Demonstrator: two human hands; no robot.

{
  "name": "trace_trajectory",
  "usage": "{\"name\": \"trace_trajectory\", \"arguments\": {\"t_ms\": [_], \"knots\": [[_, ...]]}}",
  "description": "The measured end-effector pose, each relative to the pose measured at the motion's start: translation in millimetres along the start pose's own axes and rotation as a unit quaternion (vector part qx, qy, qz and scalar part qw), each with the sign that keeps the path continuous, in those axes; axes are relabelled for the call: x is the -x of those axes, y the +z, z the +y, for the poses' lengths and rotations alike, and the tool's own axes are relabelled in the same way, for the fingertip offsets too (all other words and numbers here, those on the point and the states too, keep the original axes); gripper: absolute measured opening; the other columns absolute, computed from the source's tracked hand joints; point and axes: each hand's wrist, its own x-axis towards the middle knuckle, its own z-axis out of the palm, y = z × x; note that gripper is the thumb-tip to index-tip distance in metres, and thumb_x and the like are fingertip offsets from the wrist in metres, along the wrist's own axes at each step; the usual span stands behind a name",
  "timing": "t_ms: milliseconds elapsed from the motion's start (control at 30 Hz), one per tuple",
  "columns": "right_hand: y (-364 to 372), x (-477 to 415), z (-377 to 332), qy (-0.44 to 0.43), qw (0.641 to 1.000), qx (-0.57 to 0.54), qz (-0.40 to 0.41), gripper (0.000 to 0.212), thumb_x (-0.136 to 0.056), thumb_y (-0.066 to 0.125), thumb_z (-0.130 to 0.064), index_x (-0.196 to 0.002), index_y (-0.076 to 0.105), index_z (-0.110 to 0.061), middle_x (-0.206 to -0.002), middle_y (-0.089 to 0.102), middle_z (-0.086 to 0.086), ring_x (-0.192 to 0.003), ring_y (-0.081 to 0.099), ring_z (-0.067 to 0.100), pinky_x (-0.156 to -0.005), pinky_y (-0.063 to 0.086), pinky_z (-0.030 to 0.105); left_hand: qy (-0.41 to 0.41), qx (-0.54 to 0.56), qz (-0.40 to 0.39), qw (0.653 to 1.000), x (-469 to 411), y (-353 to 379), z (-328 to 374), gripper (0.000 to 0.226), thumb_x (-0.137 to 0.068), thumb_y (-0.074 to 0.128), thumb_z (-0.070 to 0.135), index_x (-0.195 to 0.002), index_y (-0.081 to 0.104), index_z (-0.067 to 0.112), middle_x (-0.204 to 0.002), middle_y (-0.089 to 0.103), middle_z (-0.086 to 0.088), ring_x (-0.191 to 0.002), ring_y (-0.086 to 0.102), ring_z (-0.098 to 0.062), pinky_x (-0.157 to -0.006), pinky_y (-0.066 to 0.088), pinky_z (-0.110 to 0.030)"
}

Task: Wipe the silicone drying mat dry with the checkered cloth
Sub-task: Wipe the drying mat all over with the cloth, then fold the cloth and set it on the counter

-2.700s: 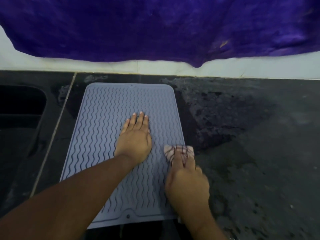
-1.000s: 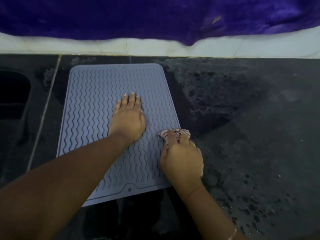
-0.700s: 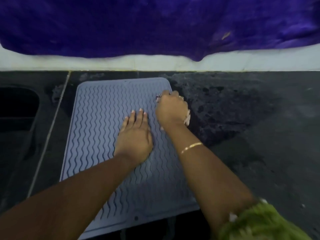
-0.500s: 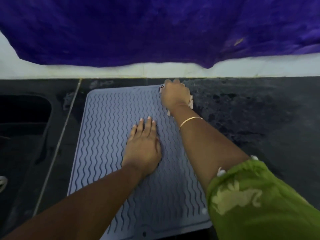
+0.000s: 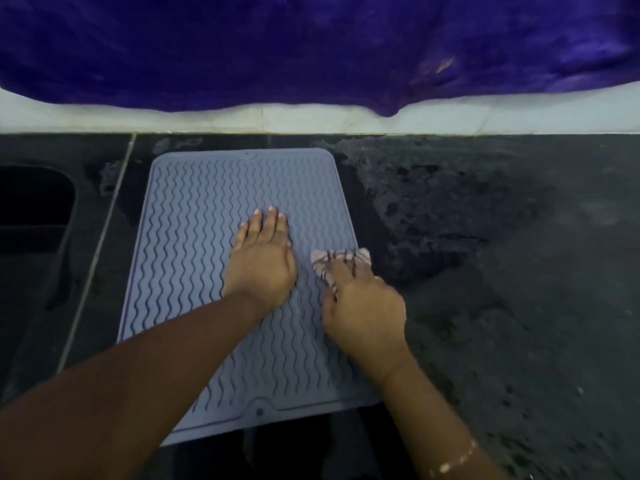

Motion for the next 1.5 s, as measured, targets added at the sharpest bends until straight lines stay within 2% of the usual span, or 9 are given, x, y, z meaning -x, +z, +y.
{"name": "trace_trajectory", "arguments": {"t_ms": [333, 500, 600, 767, 833, 967, 1100, 1267, 1500], "knots": [[-15, 81, -5, -0.016, 1.000, 0.014, 0.021, 0.024, -0.054, 0.064, -0.031, -0.076, 0.063, -0.022, -0.064, 0.062, 0.004, -0.038, 0.053, 0.020, -0.036, 0.035, 0.021, 0.017, 0.004, -0.009, 1.000, 5, -2, 0, 0.053, -0.100, 0.021, 0.024, -0.149, 0.013, 0.006, -0.158, 0.009, -0.009, -0.146, 0.004, -0.024, -0.118, -0.003, -0.034], [-19, 109, -3, -0.010, 1.000, 0.004, -0.025, 0.044, -0.060, 0.060, -0.032, -0.103, 0.050, -0.033, -0.088, 0.070, 0.005, -0.046, 0.059, 0.016, -0.037, 0.042, 0.024, 0.046, 0.029, -0.024, 0.998, 24, -5, -4, 0.052, -0.101, 0.021, 0.025, -0.149, 0.012, 0.006, -0.159, 0.007, -0.009, -0.146, 0.004, -0.021, -0.117, -0.005, -0.032], [-30, 120, 1, 0.023, 0.994, -0.052, -0.098, 0.037, -0.084, 0.047, -0.030, -0.121, 0.049, -0.032, -0.119, 0.061, -0.001, -0.089, 0.064, 0.020, -0.071, 0.051, 0.030, 0.051, 0.032, -0.029, 0.998, 38, -5, -4, 0.052, -0.101, 0.021, 0.026, -0.149, 0.012, 0.007, -0.159, 0.008, -0.009, -0.146, 0.004, -0.021, -0.117, -0.005, -0.032], [-64, 104, 8, 0.113, 0.917, -0.349, -0.156, 0.014, -0.086, 0.055, -0.024, -0.098, 0.061, -0.025, -0.095, 0.067, -0.004, -0.080, 0.065, 0.011, -0.074, 0.056, 0.035, 0.046, 0.163, -0.027, 0.985, 59, -12, -7, 0.048, -0.100, 0.032, 0.021, -0.146, 0.026, 0.008, -0.155, 0.024, -0.009, -0.144, 0.018, -0.020, -0.117, 0.005, -0.028], [-76, 95, 3, 0.136, 0.868, -0.459, -0.133, 0.016, -0.089, 0.058, -0.017, -0.104, 0.058, -0.022, -0.100, 0.064, 0.000, -0.081, 0.062, 0.008, -0.067, 0.056, 0.023, -0.004, 0.285, -0.003, 0.959, 72, -22, -1, 0.043, -0.099, 0.038, 0.018, -0.142, 0.038, 0.010, -0.145, 0.043, -0.008, -0.133, 0.039, -0.022, -0.107, 0.023, -0.023], [-91, 81, -15, 0.160, 0.805, -0.562, -0.101, 0.030, -0.087, 0.061, -0.010, -0.112, 0.051, -0.023, -0.107, 0.063, 0.007, -0.090, 0.064, 0.018, -0.074, 0.054, 0.026, -0.060, 0.391, 0.005, 0.918, 102, -44, 19, 0.026, -0.098, 0.043, 0.029, -0.095, 0.065, 0.016, -0.086, 0.068, -0.008, -0.083, 0.063, -0.026, -0.068, 0.045, -0.026], [-98, 76, -31, 0.176, 0.729, -0.658, -0.074, 0.041, -0.082, 0.067, -0.003, -0.117, 0.047, -0.015, -0.101, 0.067, 0.014, -0.082, 0.068, 0.022, -0.076, 0.057, 0.037, -0.111, 0.601, -0.063, 0.789, 126, -78, 32, 0.036, -0.094, 0.047, 0.042, -0.073, 0.068, 0.020, -0.076, 0.070, -0.003, -0.079, 0.067, -0.022, -0.077, 0.055, -0.035], [-105, 73, -49, 0.198, 0.709, -0.677, -0.025, 0.038, -0.082, 0.071, -0.013, -0.108, 0.045, -0.008, -0.104, 0.067, 0.027, -0.095, 0.066, 0.036, -0.088, 0.052, 0.054, -0.006, 0.554, -0.185, 0.812, 137, -103, 14, 0.038, -0.083, 0.062, 0.043, -0.114, 0.047, 0.028, -0.106, 0.058, 0.013, -0.097, 0.056, -0.004, -0.070, 0.042, -0.009], [-117, 70, -71, 0.201, 0.710, -0.675, 0.003, 0.015, -0.087, 0.065, -0.022, -0.084, 0.057, -0.009, -0.082, 0.066, 0.016, -0.074, 0.061, 0.027, -0.064, 0.051, 0.037, 0.009, 0.582, -0.116, 0.805, 133, -115, -13, 0.023, -0.079, 0.073, 0.020, -0.099, 0.062, 0.017, -0.093, 0.071, 0.001, -0.089, 0.067, -0.016, -0.075, 0.054, -0.022]]}}
